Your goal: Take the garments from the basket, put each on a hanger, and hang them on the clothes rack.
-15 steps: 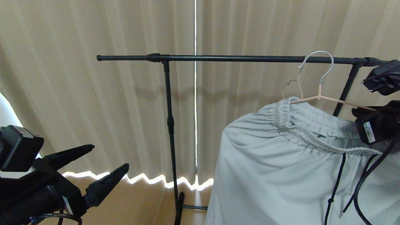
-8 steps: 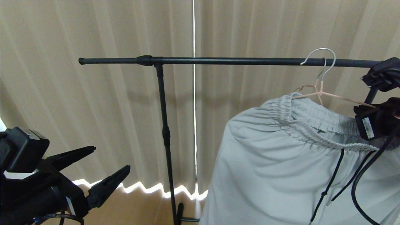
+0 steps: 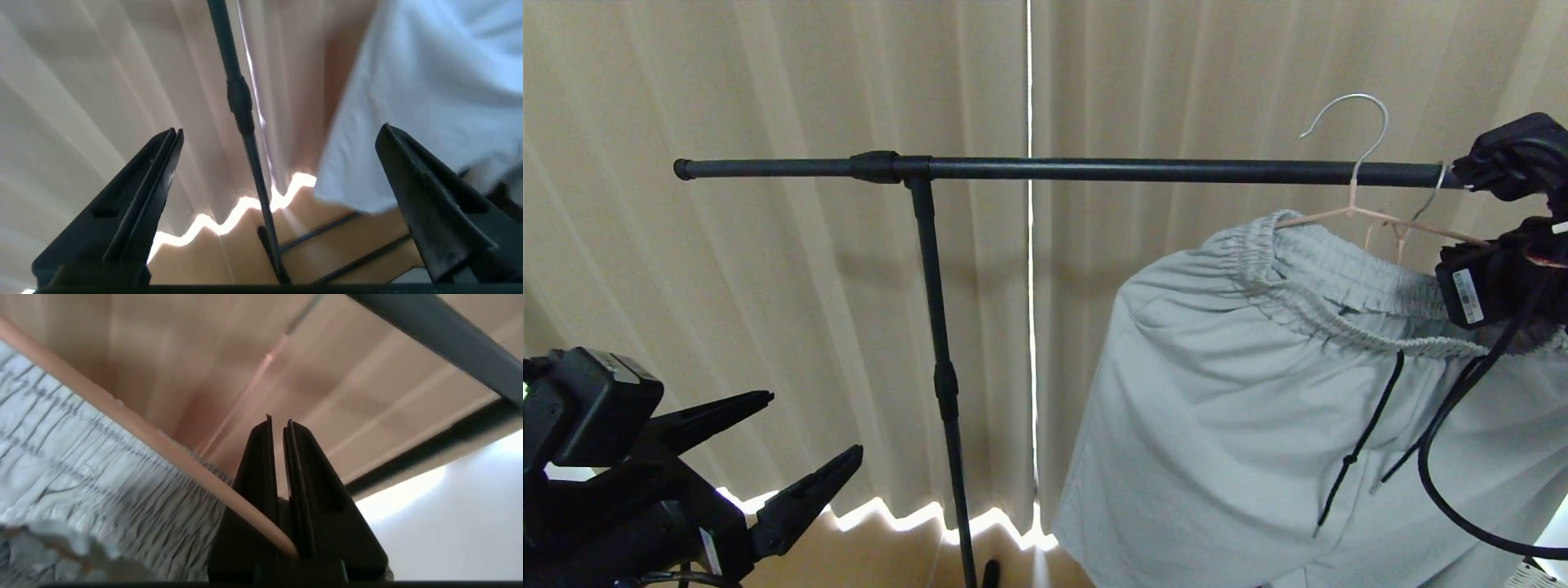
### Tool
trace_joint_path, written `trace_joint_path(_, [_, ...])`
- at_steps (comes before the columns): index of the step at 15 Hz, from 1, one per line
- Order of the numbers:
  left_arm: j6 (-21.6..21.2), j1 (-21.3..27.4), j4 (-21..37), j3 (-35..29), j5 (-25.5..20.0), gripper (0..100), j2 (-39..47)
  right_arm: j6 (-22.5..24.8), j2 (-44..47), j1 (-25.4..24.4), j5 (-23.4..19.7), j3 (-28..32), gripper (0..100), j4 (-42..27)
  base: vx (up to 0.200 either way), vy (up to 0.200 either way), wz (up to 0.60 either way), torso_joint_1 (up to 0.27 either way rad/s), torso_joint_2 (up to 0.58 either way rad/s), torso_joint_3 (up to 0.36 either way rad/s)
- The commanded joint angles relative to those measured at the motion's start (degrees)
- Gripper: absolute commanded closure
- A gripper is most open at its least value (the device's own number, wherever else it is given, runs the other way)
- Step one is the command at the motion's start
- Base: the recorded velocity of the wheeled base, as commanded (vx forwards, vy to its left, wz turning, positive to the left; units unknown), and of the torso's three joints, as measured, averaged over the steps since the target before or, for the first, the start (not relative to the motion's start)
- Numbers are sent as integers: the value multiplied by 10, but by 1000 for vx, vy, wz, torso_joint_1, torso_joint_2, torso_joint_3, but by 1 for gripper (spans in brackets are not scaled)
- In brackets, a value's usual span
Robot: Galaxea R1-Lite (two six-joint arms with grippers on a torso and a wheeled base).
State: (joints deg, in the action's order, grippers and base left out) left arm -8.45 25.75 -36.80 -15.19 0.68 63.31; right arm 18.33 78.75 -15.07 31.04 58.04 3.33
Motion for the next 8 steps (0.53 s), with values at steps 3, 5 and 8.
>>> trace_joint_path(3, [0, -4, -4, 1, 0, 0, 0, 0, 63, -5, 26, 58, 100, 1, 0, 0, 0, 0, 0, 0])
trace_joint_path(5, [0, -6, -4, 1, 0, 0, 0, 0, 93, -5, 57, 83, 100, 2, 0, 0, 0, 0, 0, 0])
trace_joint_path(8, [0, -6, -4, 1, 0, 0, -1, 1, 138, -6, 98, 105, 100, 5, 0, 0, 0, 0, 0, 0])
